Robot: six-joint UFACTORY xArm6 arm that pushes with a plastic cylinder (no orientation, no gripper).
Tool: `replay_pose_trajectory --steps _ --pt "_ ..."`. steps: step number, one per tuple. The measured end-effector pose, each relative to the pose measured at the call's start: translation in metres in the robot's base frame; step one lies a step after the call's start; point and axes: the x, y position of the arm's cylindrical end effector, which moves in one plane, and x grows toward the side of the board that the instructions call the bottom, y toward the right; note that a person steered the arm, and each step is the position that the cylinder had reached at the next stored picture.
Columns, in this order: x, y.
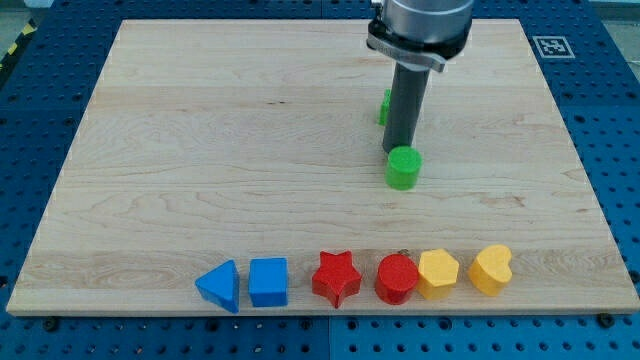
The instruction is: Move the green circle towards the bottom right side of the board
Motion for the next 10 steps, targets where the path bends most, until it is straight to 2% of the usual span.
replay_pose_trajectory --steps 2,4,6,10 --pt "0.005 -0.047" --pt "0.039 0.019" --pt "0.059 0.027" --pt "0.058 0.096"
